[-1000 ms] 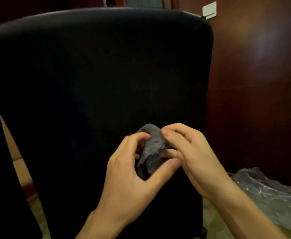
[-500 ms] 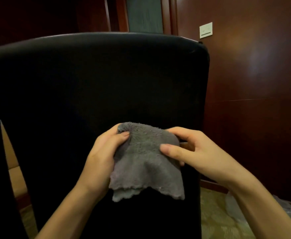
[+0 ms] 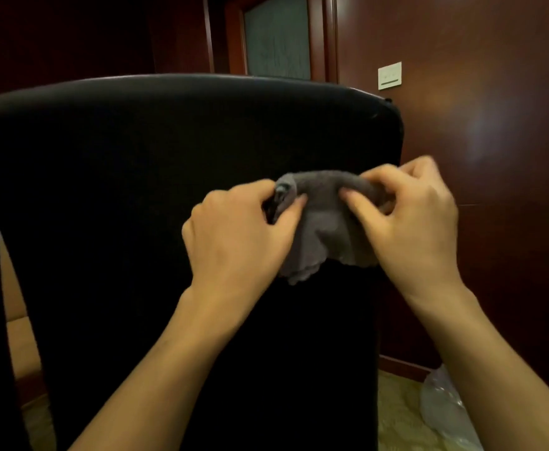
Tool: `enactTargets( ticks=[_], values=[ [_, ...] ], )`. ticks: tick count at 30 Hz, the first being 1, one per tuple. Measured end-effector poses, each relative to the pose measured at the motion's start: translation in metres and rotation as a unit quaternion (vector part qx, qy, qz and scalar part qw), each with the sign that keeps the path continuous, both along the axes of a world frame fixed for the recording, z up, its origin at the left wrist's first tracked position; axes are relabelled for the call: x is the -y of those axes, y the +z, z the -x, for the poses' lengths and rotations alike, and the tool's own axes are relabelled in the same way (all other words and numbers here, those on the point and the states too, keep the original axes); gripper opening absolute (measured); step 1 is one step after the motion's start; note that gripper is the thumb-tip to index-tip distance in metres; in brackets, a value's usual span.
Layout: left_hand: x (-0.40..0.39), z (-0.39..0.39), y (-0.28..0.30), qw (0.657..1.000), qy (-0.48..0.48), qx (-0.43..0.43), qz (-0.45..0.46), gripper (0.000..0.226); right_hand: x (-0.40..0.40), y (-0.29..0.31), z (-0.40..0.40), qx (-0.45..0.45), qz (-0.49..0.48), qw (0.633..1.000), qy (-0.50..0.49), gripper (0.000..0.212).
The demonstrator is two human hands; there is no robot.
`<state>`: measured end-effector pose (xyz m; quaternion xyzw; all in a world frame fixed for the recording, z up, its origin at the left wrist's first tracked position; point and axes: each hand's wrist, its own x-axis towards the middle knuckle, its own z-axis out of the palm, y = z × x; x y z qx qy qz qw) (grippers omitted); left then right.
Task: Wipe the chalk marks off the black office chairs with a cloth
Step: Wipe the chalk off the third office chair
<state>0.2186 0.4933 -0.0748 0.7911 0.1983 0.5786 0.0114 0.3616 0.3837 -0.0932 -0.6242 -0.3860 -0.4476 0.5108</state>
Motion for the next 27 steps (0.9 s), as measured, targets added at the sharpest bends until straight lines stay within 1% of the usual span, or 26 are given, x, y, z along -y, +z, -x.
enactTargets(
  ticks=[1, 2, 3, 5, 7, 10, 11, 13, 15, 16, 18, 20, 24, 25, 27],
  values=[
    [0.003, -0.002, 0.007, 1.000, 0.008, 0.016, 0.004, 0.040, 0.000, 0.005, 0.006, 0.021, -0.029, 0.998, -0.054, 0.017],
    [0.006, -0.005, 0.013, 0.999, 0.009, 0.039, 0.003, 0.038, -0.002, 0.010, 0.010, 0.032, -0.050, 0.995, -0.085, 0.017],
    [0.008, -0.009, 0.018, 0.998, 0.005, 0.062, 0.002, 0.034, -0.005, 0.013, 0.012, 0.038, -0.067, 0.993, -0.094, 0.017],
    [0.010, -0.016, 0.023, 0.996, -0.005, 0.092, 0.003, 0.022, -0.014, 0.018, 0.011, 0.039, -0.100, 0.992, -0.062, 0.016],
    [0.008, -0.022, 0.027, 0.994, -0.031, 0.104, 0.016, 0.014, -0.022, 0.025, 0.009, 0.038, -0.146, 0.988, -0.031, 0.017],
    [0.001, -0.024, 0.026, 0.988, -0.079, 0.131, 0.025, 0.015, -0.031, 0.024, 0.007, 0.061, -0.181, 0.981, -0.024, 0.024],
    [-0.001, -0.025, 0.024, 0.987, -0.071, 0.140, 0.008, 0.017, -0.033, 0.020, 0.007, 0.075, -0.184, 0.980, -0.015, 0.028],
    [-0.007, -0.026, 0.021, 0.984, -0.026, 0.168, -0.050, 0.026, -0.037, 0.012, 0.006, 0.124, -0.167, 0.978, -0.013, 0.034],
    [-0.013, -0.031, 0.021, 0.975, -0.004, 0.189, -0.113, 0.036, -0.040, 0.008, 0.004, 0.172, -0.143, 0.974, -0.044, 0.029],
    [-0.017, -0.033, 0.020, 0.971, -0.003, 0.191, -0.145, 0.036, -0.042, 0.007, 0.002, 0.183, -0.132, 0.972, -0.060, 0.027],
    [-0.025, -0.036, 0.017, 0.962, 0.009, 0.181, -0.205, 0.028, -0.044, 0.006, -0.001, 0.193, -0.112, 0.972, -0.079, 0.030],
    [-0.030, -0.034, 0.015, 0.957, 0.050, 0.160, -0.236, 0.021, -0.047, 0.003, -0.003, 0.202, -0.092, 0.971, -0.092, 0.036],
    [-0.031, -0.028, 0.010, 0.938, 0.150, 0.159, -0.270, 0.023, -0.052, 0.001, -0.004, 0.210, -0.092, 0.966, -0.122, 0.035],
    [-0.029, -0.027, 0.006, 0.932, 0.167, 0.147, -0.285, 0.024, -0.054, 0.002, -0.004, 0.210, -0.097, 0.965, -0.127, 0.035],
    [-0.024, -0.027, -0.002, 0.927, 0.190, 0.095, -0.311, 0.030, -0.055, 0.006, -0.003, 0.210, -0.101, 0.964, -0.124, 0.038]
  ],
)
